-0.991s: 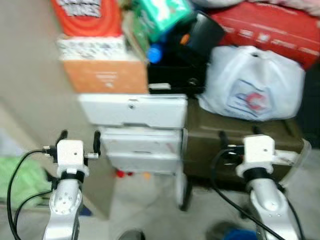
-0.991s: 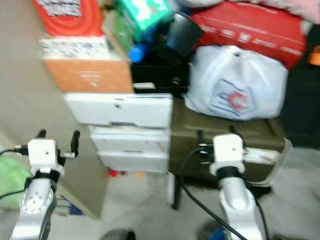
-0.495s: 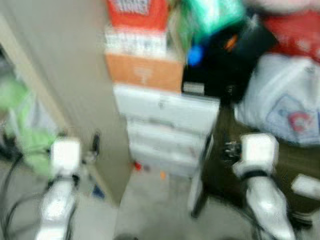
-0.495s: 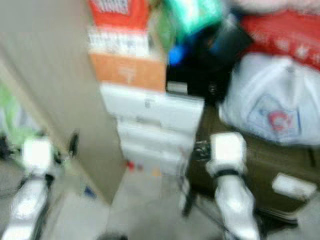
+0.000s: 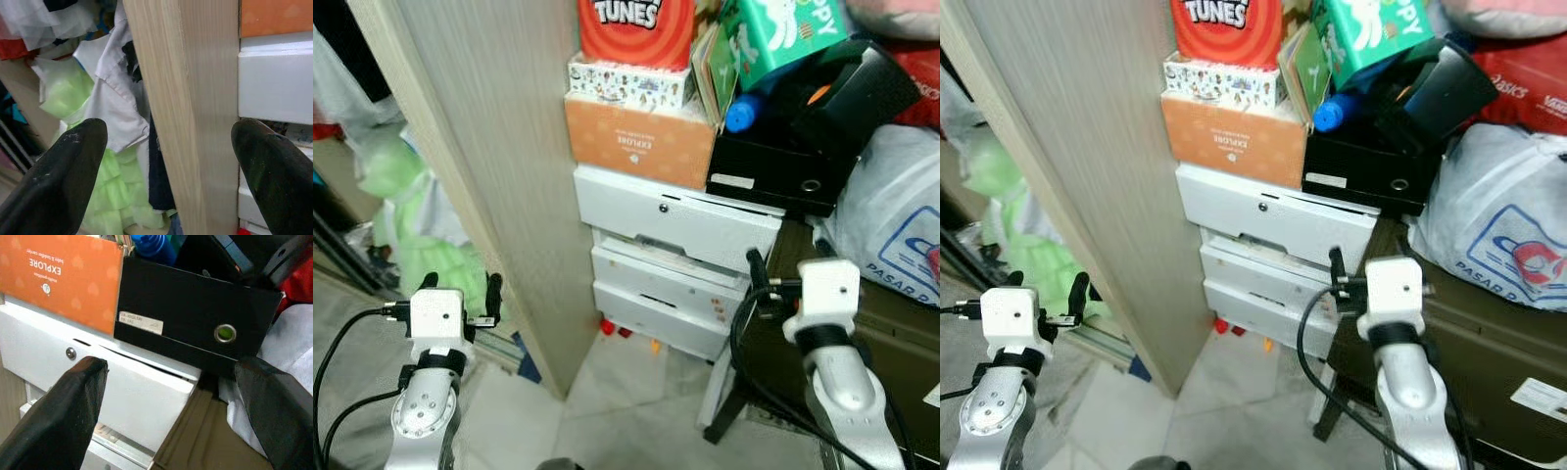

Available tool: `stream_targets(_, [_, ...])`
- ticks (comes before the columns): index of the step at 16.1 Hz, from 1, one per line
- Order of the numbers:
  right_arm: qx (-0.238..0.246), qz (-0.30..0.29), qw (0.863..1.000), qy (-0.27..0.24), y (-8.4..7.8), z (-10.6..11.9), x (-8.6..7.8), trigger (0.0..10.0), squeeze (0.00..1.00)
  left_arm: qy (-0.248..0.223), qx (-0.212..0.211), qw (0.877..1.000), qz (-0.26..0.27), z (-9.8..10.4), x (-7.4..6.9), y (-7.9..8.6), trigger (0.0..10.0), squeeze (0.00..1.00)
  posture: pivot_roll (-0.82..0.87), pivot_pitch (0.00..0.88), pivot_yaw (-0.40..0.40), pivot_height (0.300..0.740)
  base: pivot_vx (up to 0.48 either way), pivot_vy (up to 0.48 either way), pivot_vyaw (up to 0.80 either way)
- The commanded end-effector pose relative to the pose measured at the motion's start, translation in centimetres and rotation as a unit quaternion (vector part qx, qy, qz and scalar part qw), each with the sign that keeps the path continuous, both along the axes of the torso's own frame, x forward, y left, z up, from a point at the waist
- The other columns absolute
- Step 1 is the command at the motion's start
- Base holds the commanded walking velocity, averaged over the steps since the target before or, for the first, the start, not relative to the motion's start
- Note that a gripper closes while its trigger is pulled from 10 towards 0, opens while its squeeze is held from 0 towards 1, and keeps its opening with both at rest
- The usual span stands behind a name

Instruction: Clean up the room

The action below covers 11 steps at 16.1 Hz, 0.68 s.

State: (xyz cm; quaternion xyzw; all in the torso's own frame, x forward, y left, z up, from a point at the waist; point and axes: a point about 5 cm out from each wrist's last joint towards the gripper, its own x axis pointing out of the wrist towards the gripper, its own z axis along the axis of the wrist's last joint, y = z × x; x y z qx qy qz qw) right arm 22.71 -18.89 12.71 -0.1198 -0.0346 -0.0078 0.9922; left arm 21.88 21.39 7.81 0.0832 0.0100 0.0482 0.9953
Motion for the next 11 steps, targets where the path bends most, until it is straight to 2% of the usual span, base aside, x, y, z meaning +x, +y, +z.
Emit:
stream_targets(1, [0.004, 0.009, 1.000, 0.006, 0.1, -0.1, 0.3, 10.0, 0.00, -0.004, -0.002, 1.000, 0.004, 0.1, 0.2, -0.2, 10.0, 0.00, -0.09, 0.000, -0.012, 0.740, 0.000, 0.000, 0.00])
stream_targets(4, [0.001, 0.045, 0.999, 0.007, 0.8, 0.2, 1.5, 10.0, 0.00, -0.010, -0.010, 1.000, 0.023, 0.0, -0.1, -0.3, 10.0, 0.00, -0.06, 0.000, -0.059, 0.740, 0.000, 0.000, 0.00])
stream_targets(7, [0.004, 0.056, 0.998, 0.008, 1.3, 0.1, 2.2, 10.0, 0.00, -0.015, -0.013, 1.000, 0.024, 0.0, 0.0, -0.7, 10.0, 0.00, -0.04, 0.000, -0.085, 0.740, 0.000, 0.000, 0.00])
stream_targets(9, [0.003, 0.067, 0.998, 0.006, 2.0, 0.1, 2.9, 10.0, 0.00, -0.035, 0.004, 0.999, 0.010, 0.7, 1.3, -1.1, 10.0, 0.00, -0.03, 0.000, -0.102, 0.740, 0.000, 0.000, 0.00])
stream_targets(11, [0.001, 0.069, 0.998, 0.006, 2.2, 0.2, 3.1, 10.0, 0.00, -0.043, 0.016, 0.999, 0.002, 1.1, 1.9, -1.1, 10.0, 0.00, -0.05, 0.000, -0.096, 0.740, 0.000, 0.000, 0.00])
